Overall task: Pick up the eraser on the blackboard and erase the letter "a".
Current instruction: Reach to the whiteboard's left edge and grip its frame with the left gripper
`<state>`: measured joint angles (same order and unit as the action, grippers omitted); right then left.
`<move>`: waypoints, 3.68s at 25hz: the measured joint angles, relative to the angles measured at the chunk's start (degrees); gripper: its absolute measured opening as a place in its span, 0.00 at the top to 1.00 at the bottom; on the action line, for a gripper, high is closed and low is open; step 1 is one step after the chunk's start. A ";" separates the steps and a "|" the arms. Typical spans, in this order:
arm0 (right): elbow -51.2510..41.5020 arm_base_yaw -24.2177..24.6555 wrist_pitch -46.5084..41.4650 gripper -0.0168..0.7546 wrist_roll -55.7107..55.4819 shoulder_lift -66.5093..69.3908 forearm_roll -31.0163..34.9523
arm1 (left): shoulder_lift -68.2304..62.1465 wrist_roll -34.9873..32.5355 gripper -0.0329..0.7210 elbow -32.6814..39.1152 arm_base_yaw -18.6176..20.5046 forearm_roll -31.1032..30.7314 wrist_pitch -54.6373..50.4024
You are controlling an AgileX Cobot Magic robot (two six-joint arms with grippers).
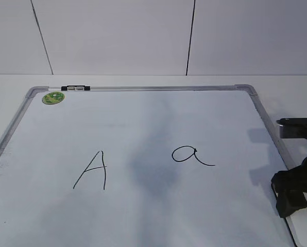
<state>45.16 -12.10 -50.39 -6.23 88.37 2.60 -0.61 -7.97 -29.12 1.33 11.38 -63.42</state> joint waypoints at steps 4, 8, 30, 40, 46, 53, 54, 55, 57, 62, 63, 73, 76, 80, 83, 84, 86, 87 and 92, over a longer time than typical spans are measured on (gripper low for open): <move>0.00 0.00 0.23 0.17 0.00 0.14 0.00 | 0.00 0.00 0.55 0.00 0.00 0.10 0.00; 0.00 0.00 0.32 0.21 -0.25 0.14 -0.14 | 0.00 0.00 0.55 0.00 0.00 0.10 0.00; 0.00 0.00 0.35 0.21 -0.37 0.14 -0.26 | 0.00 0.00 0.55 0.00 0.00 0.33 0.00; 0.00 0.00 0.35 0.21 -0.37 0.14 -0.26 | -4.66 0.00 0.55 -0.36 0.00 0.33 1.13; 0.00 0.00 0.45 0.21 -0.37 0.14 -0.29 | -13.49 0.00 0.53 -3.67 0.00 0.33 6.67; 0.00 0.00 0.45 0.21 -0.37 0.14 -0.51 | -34.66 0.00 0.53 -10.04 -0.11 0.67 9.10; 0.00 0.00 0.45 0.21 -0.37 0.14 -0.51 | -38.37 0.00 0.53 -11.49 -0.11 0.67 9.10; 0.00 0.00 0.56 0.21 -0.37 0.14 -0.51 | -41.44 0.00 0.53 -12.75 -0.11 0.67 9.10; 0.00 0.00 0.56 0.21 -0.37 0.14 -0.51 | -48.32 0.00 0.53 -15.75 -0.11 0.71 9.10; 0.00 0.00 0.56 0.21 -0.37 0.14 -0.51 | -62.13 0.00 0.55 -21.66 -0.11 0.71 9.72; 0.00 0.00 0.56 0.21 -0.37 0.14 -0.51 | -64.53 0.00 0.56 -22.42 -0.11 0.71 9.97; 0.00 0.00 0.56 0.21 -0.37 0.14 -0.51 | -86.55 -0.95 0.64 -27.85 -0.11 0.52 13.38; 0.00 0.00 0.45 0.21 -0.37 0.14 -0.51 | -91.62 -1.04 0.64 -30.22 -0.11 0.52 13.78; 0.00 0.00 0.45 0.21 -0.37 0.14 -0.51 | -96.61 -1.40 0.64 -33.28 -0.11 0.26 15.34; 0.00 0.00 0.45 0.21 -0.37 0.14 -0.51 | -99.22 -1.52 0.64 -34.76 -0.11 -0.80 16.75; 0.00 0.00 0.45 0.21 -0.37 0.14 -0.51 | -99.86 -1.63 0.64 -35.11 -0.11 -0.96 16.89; 0.00 0.00 0.45 0.21 -0.37 0.14 -0.51 | -101.40 -1.65 0.64 -35.57 -0.11 -1.20 17.13; 0.00 0.00 0.45 0.21 -0.37 0.14 -0.51 | -102.18 -1.65 0.64 -35.86 -0.11 -1.19 17.23; 0.00 0.00 0.45 0.21 -0.37 0.14 -0.51 | -105.15 -1.74 0.64 -37.15 -0.11 -1.39 18.32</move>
<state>45.16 -12.10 -49.93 -6.60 88.52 2.10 -105.76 -9.71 -66.27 1.22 9.99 -45.11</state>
